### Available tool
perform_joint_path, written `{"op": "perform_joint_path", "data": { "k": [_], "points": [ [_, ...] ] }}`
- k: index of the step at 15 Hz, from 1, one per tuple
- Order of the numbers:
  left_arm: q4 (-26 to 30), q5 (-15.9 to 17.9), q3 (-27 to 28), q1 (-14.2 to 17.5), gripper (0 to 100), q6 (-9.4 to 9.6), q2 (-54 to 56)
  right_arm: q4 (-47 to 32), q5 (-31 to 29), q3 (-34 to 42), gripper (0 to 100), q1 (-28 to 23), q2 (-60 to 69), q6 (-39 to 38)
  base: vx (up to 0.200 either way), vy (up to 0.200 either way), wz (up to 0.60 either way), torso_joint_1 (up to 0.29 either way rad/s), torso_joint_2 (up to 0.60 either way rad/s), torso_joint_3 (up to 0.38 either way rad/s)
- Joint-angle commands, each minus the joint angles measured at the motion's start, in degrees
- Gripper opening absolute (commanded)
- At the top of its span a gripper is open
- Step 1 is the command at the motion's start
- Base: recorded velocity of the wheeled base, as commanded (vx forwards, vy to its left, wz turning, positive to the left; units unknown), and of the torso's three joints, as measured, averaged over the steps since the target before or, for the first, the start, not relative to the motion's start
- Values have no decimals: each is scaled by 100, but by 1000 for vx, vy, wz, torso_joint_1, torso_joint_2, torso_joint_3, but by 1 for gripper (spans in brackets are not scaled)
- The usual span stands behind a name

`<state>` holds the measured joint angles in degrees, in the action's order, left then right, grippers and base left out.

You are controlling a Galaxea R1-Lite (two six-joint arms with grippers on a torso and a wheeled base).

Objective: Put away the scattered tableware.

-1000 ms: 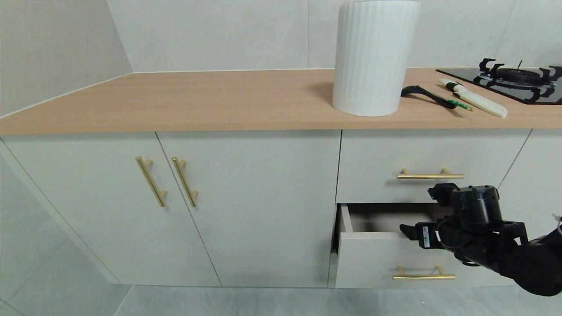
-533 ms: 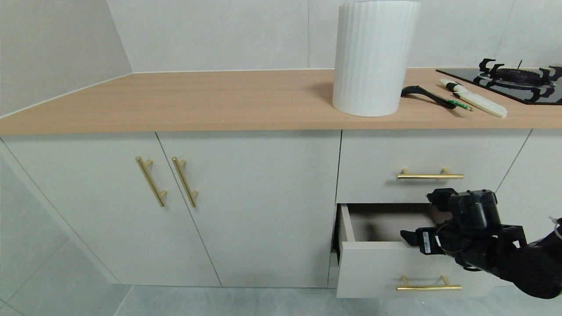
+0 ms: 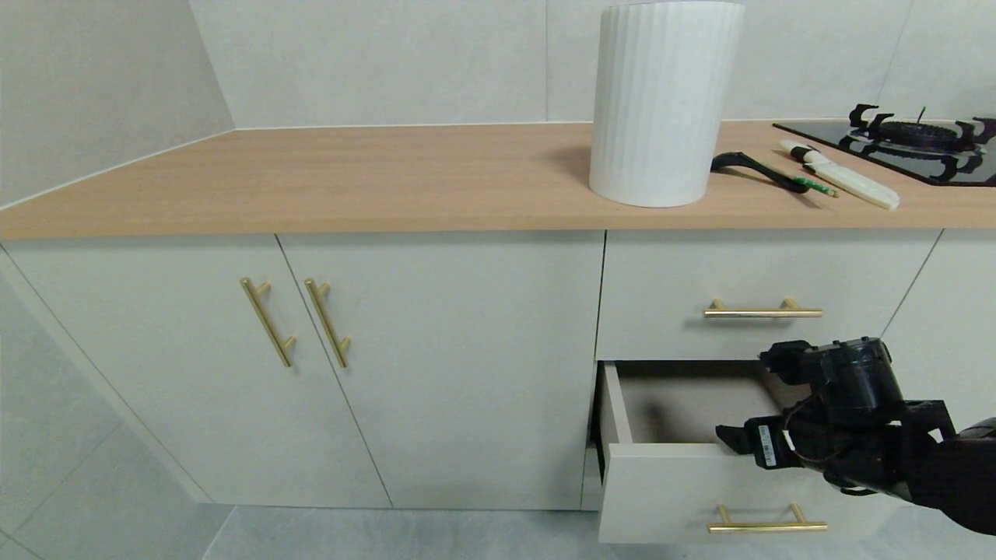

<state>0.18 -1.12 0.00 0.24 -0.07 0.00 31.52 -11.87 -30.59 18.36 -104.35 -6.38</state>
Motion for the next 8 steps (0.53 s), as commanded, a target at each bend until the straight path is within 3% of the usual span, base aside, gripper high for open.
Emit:
{"op": "perform_joint_path", "data": {
  "k": [1, 8],
  "points": [
    [-1, -2, 0, 2, 100, -1, 0, -261, 10, -9, 100, 115, 249, 22, 0, 0, 0, 0, 0, 0],
    [-1, -2, 0, 2, 100, -1, 0, -1570, 18, -61, 100, 423, 627, 260, 0, 0, 0, 0, 0, 0]
  ]
}}
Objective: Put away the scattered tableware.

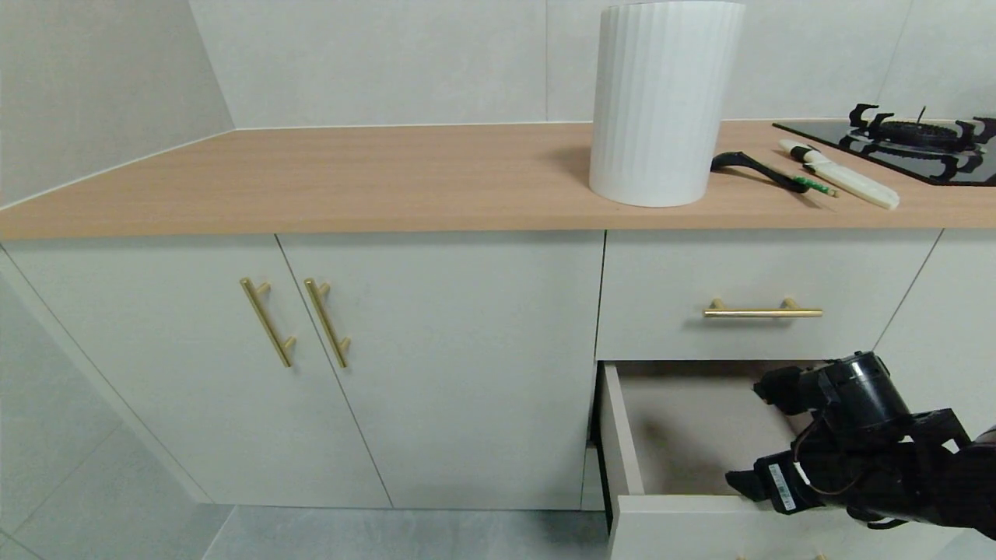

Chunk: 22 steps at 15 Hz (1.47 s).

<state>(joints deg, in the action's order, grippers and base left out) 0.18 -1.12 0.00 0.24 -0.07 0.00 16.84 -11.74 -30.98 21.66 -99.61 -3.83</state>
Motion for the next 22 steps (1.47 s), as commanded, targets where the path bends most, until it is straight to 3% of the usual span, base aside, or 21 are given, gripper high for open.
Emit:
{"op": "perform_joint_path", "data": {
  "k": [1, 13, 22],
  "points": [
    [-1, -2, 0, 2, 100, -1, 0, -181, -4, -40, 100, 110, 170, 5, 0, 0, 0, 0, 0, 0],
    [-1, -2, 0, 2, 100, -1, 0, -2642, -13, -181, 100, 804, 653, 462, 0, 0, 0, 0, 0, 0],
    [-1, -2, 0, 2, 100, -1, 0, -3072, -57, -295, 100, 875, 662, 594, 0, 0, 0, 0, 0, 0]
  ]
}}
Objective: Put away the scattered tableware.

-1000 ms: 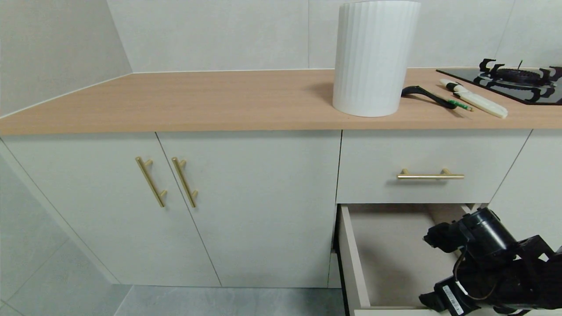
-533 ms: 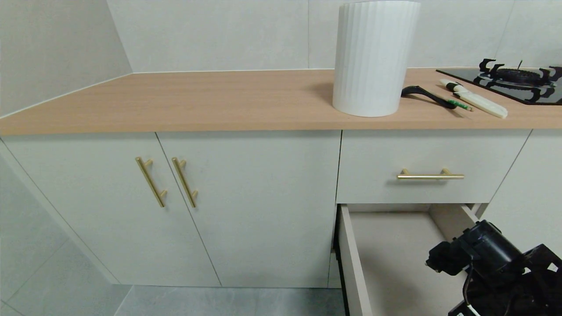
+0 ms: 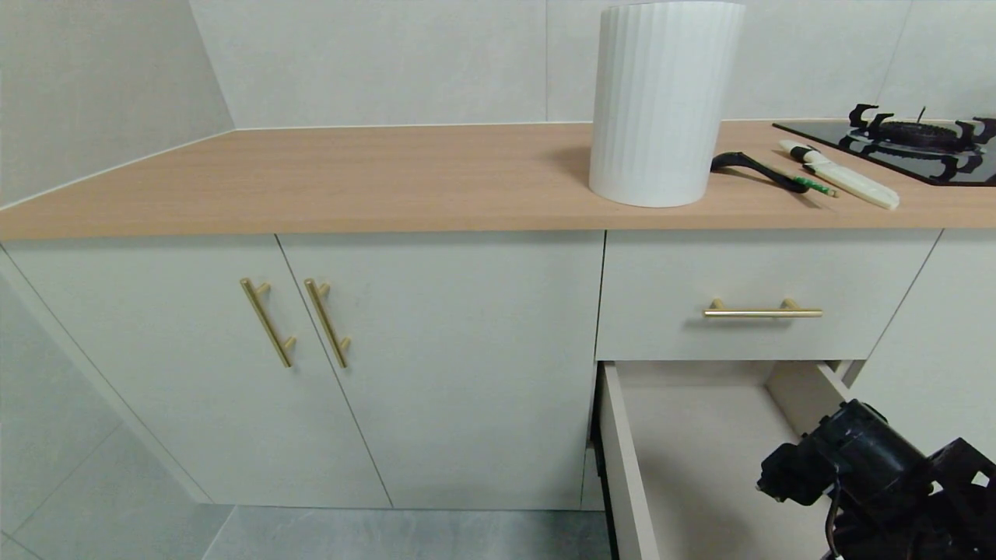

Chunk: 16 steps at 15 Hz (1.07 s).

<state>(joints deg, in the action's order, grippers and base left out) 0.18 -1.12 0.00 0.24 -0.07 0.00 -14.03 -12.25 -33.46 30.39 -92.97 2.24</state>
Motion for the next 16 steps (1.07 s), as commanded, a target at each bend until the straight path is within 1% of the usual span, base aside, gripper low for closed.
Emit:
{"op": "perform_joint_path", "data": {
  "k": [1, 2, 3, 4, 6, 8, 10, 16],
  "points": [
    [-1, -2, 0, 2, 100, -1, 0, 14, -5, -134, 100, -24, 24, -75, 0, 0, 0, 0, 0, 0],
    [-1, -2, 0, 2, 100, -1, 0, 32, 12, -275, 100, -42, 42, -286, 0, 0, 0, 0, 0, 0],
    [-1, -2, 0, 2, 100, -1, 0, 41, 12, -451, 100, -42, 50, -664, 0, 0, 0, 0, 0, 0],
    [-1, -2, 0, 2, 100, -1, 0, 85, 30, -653, 100, -148, 50, -980, 0, 0, 0, 0, 0, 0],
    [-1, -2, 0, 2, 100, -1, 0, 296, 21, -837, 100, -350, 68, -1209, 0, 0, 0, 0, 0, 0],
    [-1, -2, 0, 2, 100, -1, 0, 638, -5, -820, 100, -525, 94, -1244, 0, 0, 0, 0, 0, 0],
    [-1, -2, 0, 2, 100, -1, 0, 823, -5, -802, 100, -587, 147, -1235, 0, 0, 0, 0, 0, 0],
    [-1, -2, 0, 2, 100, -1, 0, 911, -40, -802, 100, -587, 288, -1235, 0, 0, 0, 6, -21, -20]
  ]
}}
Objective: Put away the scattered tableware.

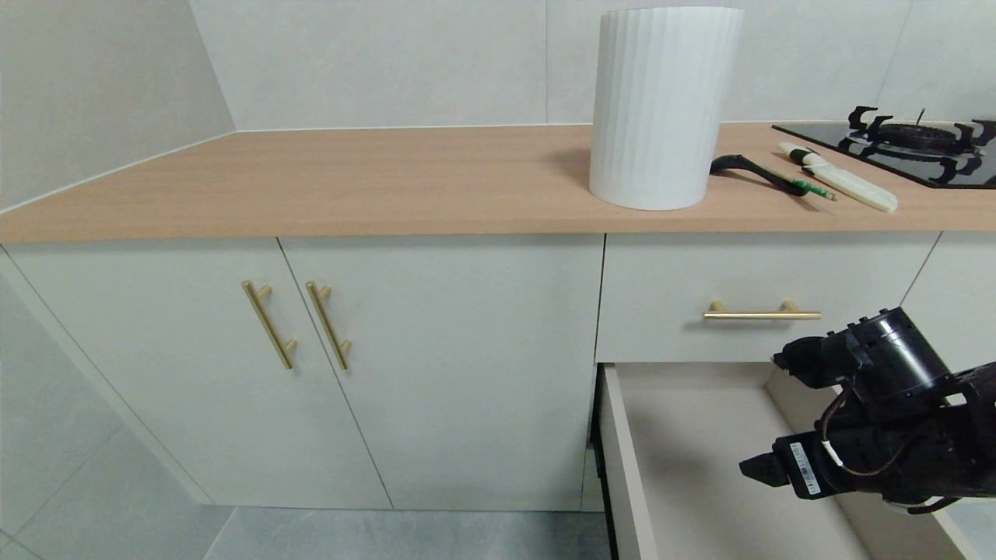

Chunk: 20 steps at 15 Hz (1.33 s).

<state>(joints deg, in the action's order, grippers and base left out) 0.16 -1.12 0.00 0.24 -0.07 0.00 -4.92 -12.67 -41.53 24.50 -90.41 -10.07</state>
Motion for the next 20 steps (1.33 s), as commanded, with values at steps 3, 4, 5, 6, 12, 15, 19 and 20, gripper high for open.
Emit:
{"op": "perform_joint_path", "data": {
  "k": [3, 4, 5, 6, 12, 15, 19, 20],
  "points": [
    [2, -2, 0, 2, 100, -1, 0, 0, -87, 5, 100, 2, 32, 5, 0, 0, 0, 76, -242, -261],
    [2, -2, 0, 2, 100, -1, 0, 0, -87, 5, 100, 2, 23, 5, 0, 0, 0, 129, -378, -320],
    [2, -2, 0, 2, 100, -1, 0, 0, -87, 5, 100, 2, 23, 5, 0, 0, 0, 139, -583, -320],
    [2, -2, 0, 2, 100, -1, 0, 0, -87, 5, 100, 2, 23, 5, 0, 0, 0, 115, -544, -300],
    [2, -2, 0, 2, 100, -1, 0, 0, -87, 14, 100, 2, 23, 5, 0, 0, 0, 167, -467, -299],
    [2, -2, 0, 2, 100, -1, 0, 27, -148, 5, 100, 2, 67, -4, 0, 0, 0, 133, -330, -198],
    [2, -2, 0, 2, 100, -1, 0, 1002, -148, -610, 100, -394, 199, 251, 0, 0, 0, 16, -37, -23],
    [2, -2, 0, 2, 100, -1, 0, 976, -148, -962, 100, -561, 137, 286, 0, 0, 0, 0, 0, 0]
  ]
}}
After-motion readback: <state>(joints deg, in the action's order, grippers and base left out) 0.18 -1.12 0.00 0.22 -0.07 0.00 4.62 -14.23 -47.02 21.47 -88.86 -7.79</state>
